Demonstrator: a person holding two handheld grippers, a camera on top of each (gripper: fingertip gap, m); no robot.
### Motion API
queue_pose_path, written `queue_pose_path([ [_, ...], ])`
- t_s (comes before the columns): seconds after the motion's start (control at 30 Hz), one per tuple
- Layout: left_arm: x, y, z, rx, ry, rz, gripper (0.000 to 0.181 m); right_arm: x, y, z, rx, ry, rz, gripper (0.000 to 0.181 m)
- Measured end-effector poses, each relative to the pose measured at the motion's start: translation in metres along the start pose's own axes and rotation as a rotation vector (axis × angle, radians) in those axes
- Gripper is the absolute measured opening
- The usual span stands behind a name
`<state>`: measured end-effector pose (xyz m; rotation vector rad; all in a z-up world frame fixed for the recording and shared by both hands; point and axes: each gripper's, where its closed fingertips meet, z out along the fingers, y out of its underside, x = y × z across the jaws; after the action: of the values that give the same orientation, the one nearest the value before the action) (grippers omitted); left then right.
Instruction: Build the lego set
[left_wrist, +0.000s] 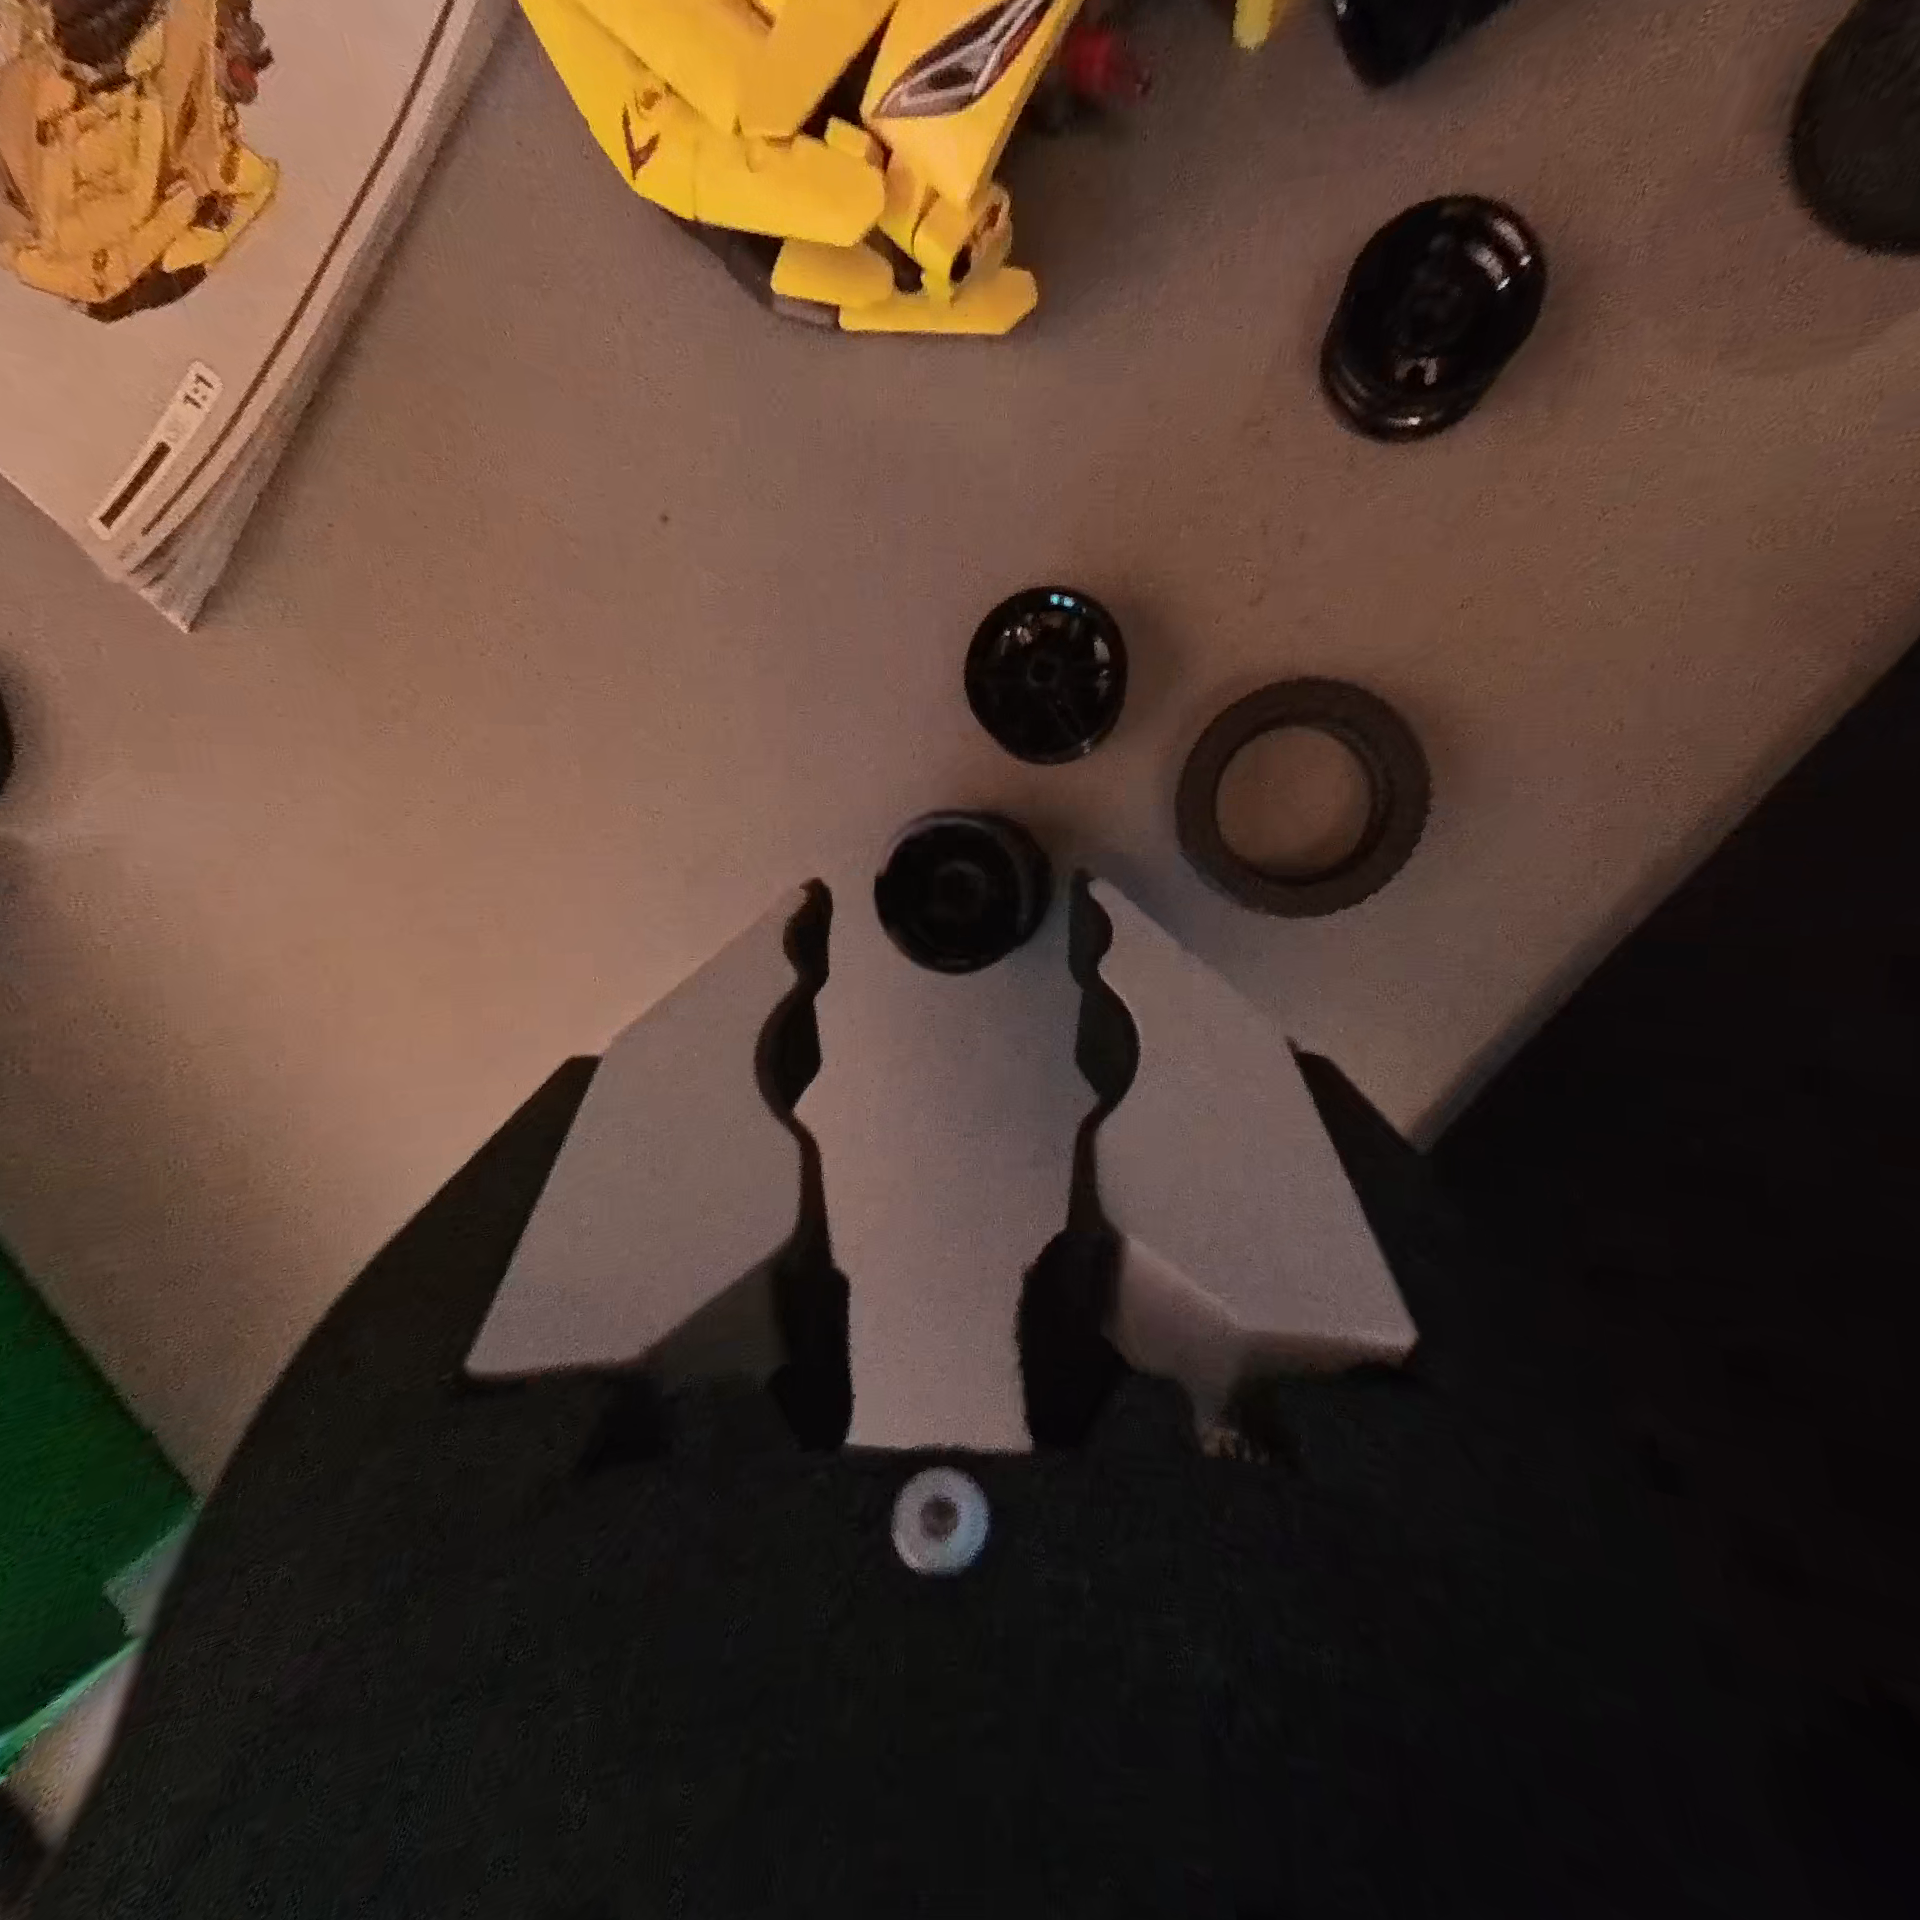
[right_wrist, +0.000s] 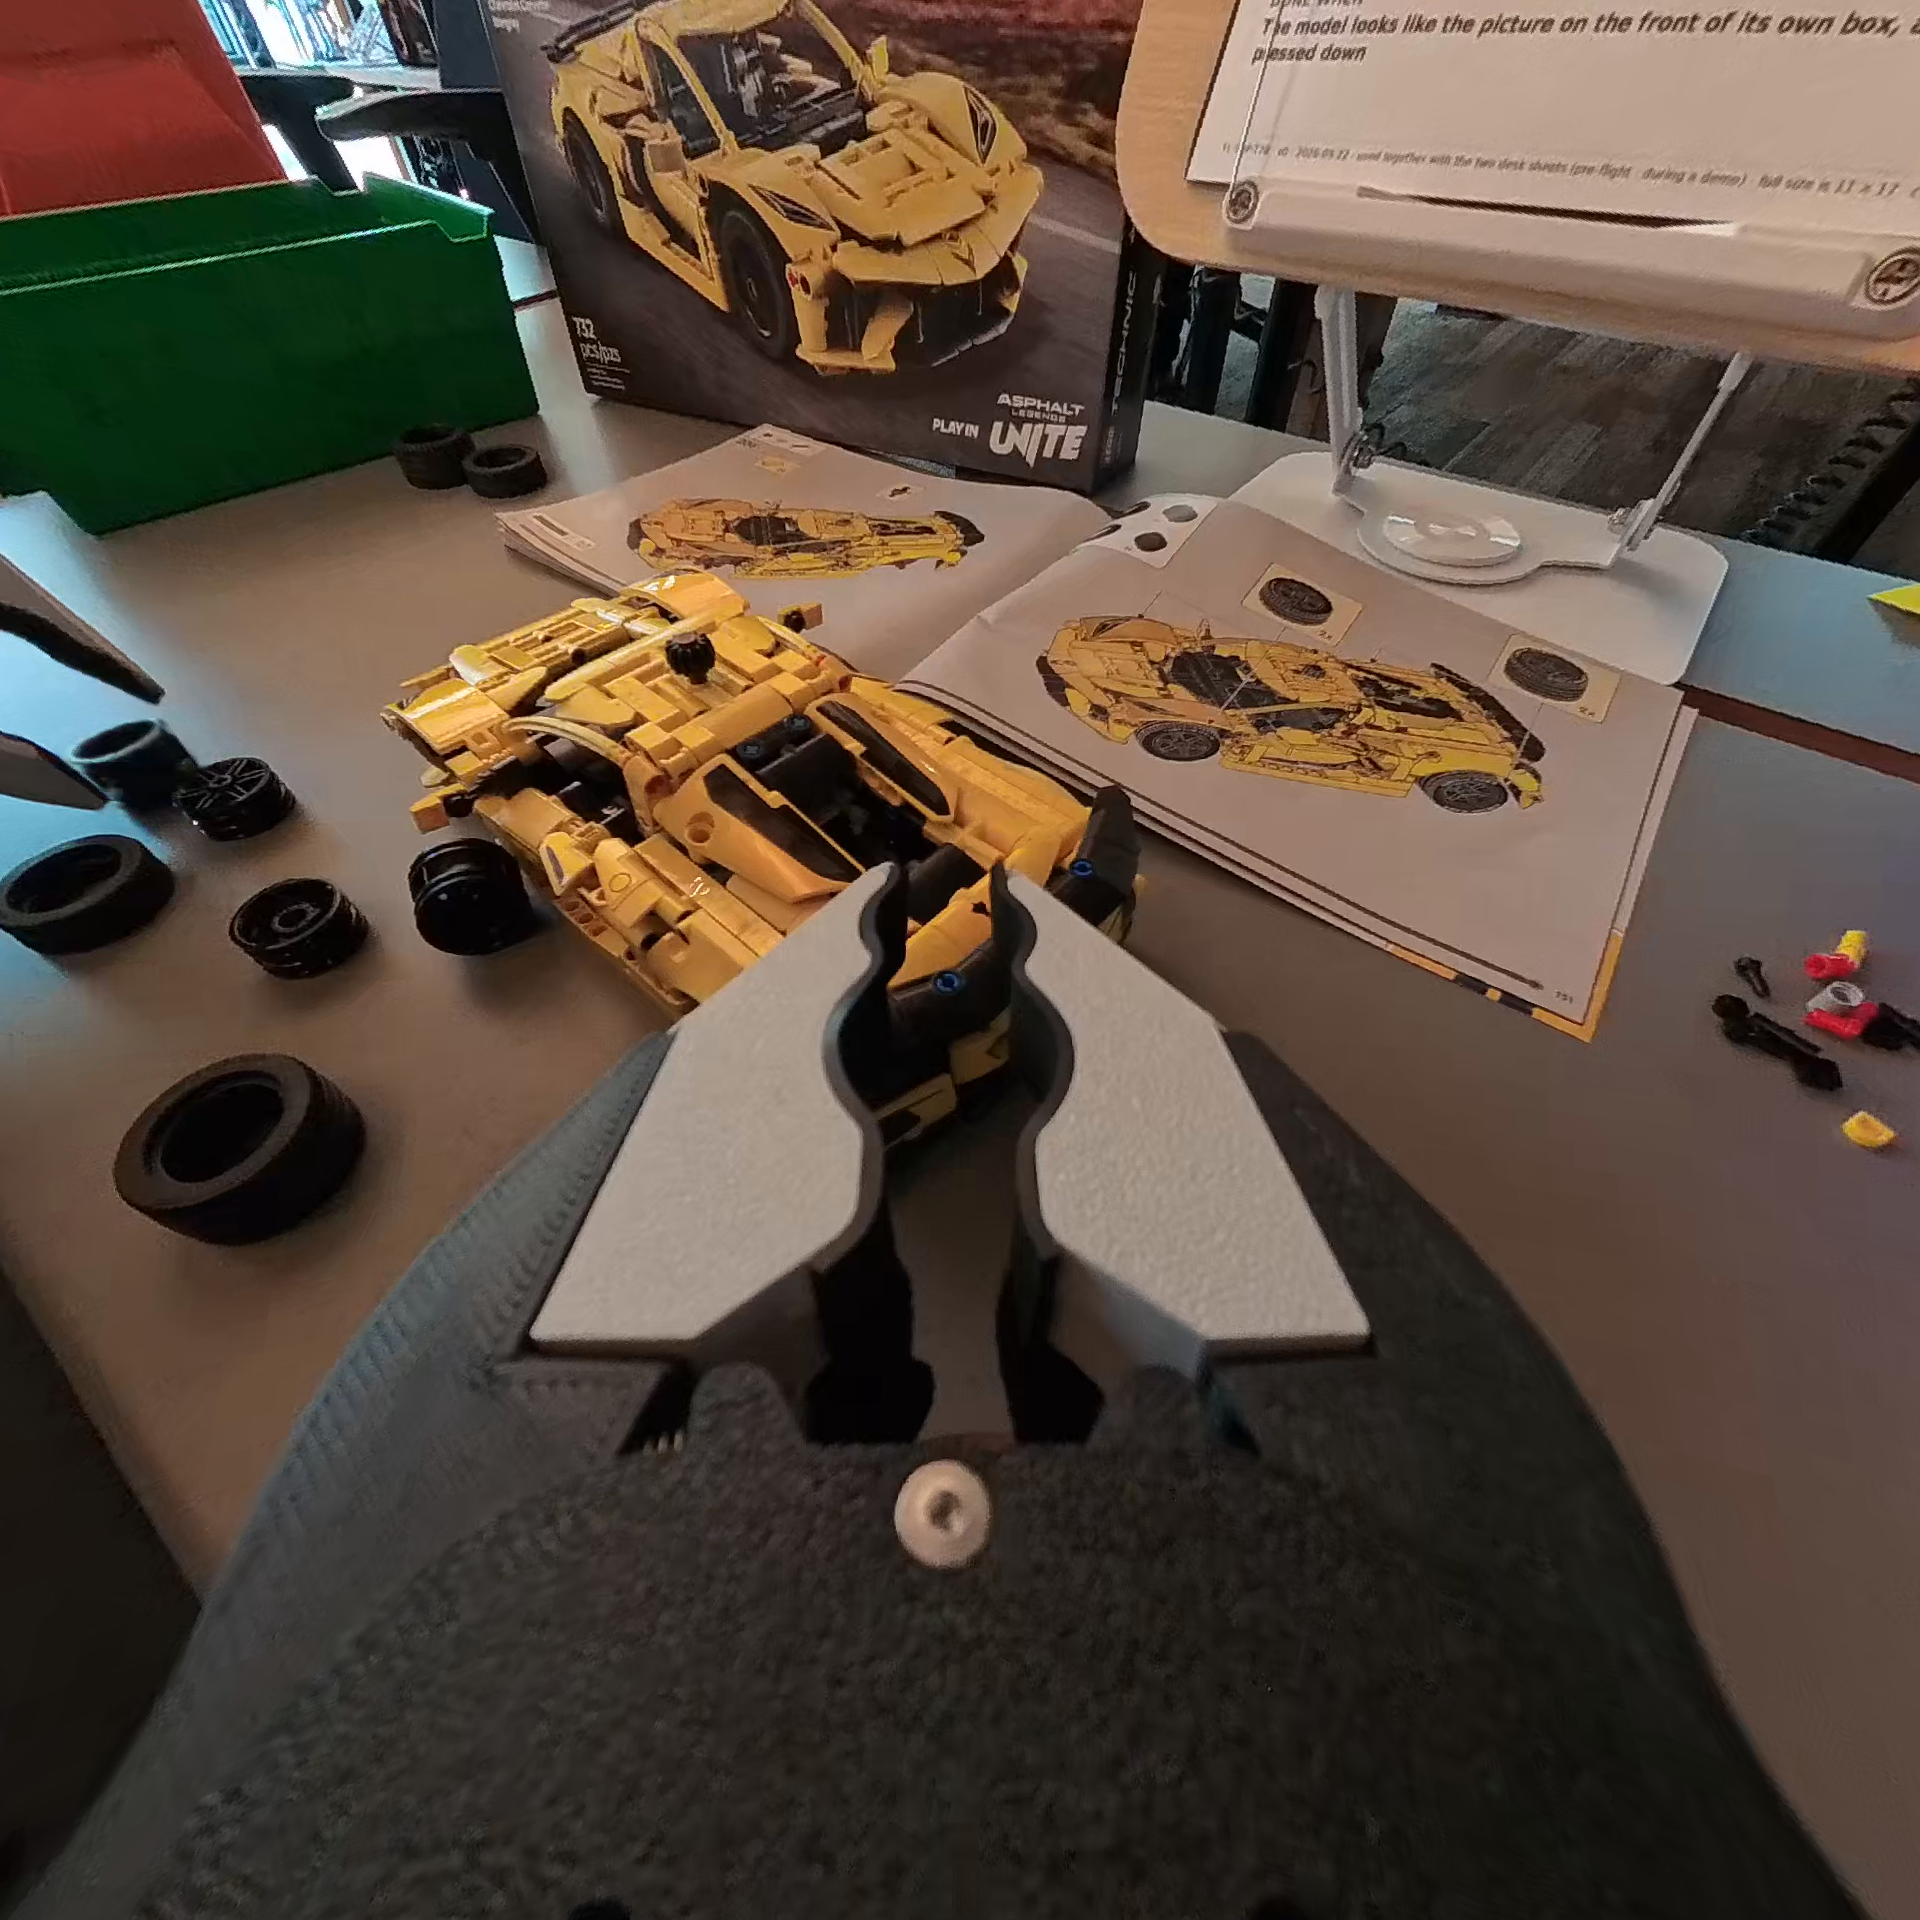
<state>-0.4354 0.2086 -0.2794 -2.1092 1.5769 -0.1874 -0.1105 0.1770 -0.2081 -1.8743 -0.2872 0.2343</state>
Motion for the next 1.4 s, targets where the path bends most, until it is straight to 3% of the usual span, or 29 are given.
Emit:
queue_pose_path([
  [0.2,-0.003,0.007,0.004,0.018,0.013,-0.085,0.047,-0.001,0.000,0.000,0.001,-0.004,0.001,0.015],
  [0.27,0.000,0.007,0.007,0.035,0.045,-0.085,0.034,-0.001,0.000,0.000,0.001,-0.005,0.001,0.015],
  [0.43,-0.046,0.010,0.012,0.048,-0.055,-0.161,0.033,-0.001,0.000,0.000,0.001,-0.005,0.002,0.015],
  [0.53,-0.055,0.003,0.022,0.091,0.016,-0.234,0.033,-0.001,0.000,0.000,-0.001,-0.003,-0.001,0.015],
  [0.67,-0.051,0.001,0.023,0.078,0.086,-0.244,0.034,0.001,0.001,0.000,-0.004,0.000,0.006,0.015],
  [0.73,-0.045,-0.005,0.019,0.097,0.100,-0.242,0.048,0.000,0.001,0.000,-0.004,0.000,0.001,0.015],
  [0.8,-0.032,-0.022,0.005,0.183,0.122,-0.228,0.050,0.000,0.002,0.001,-0.008,-0.001,-0.001,0.015],
  [0.87,-0.003,-0.050,-0.017,0.351,0.227,-0.205,0.049,0.000,0.001,0.001,-0.007,-0.003,0.000,0.015],
  [0.93,0.014,-0.062,-0.025,0.405,0.260,-0.208,0.048,-0.001,0.002,0.001,-0.008,-0.005,0.000,0.015],
  [1.1,0.020,-0.051,-0.001,0.259,0.069,-0.120,0.049,-0.002,0.002,0.001,-0.012,-0.009,-0.002,0.015],
  [1.4,0.015,-0.043,0.010,0.191,0.022,-0.127,0.048,-0.002,0.002,0.001,-0.011,-0.009,-0.002,0.015],
])
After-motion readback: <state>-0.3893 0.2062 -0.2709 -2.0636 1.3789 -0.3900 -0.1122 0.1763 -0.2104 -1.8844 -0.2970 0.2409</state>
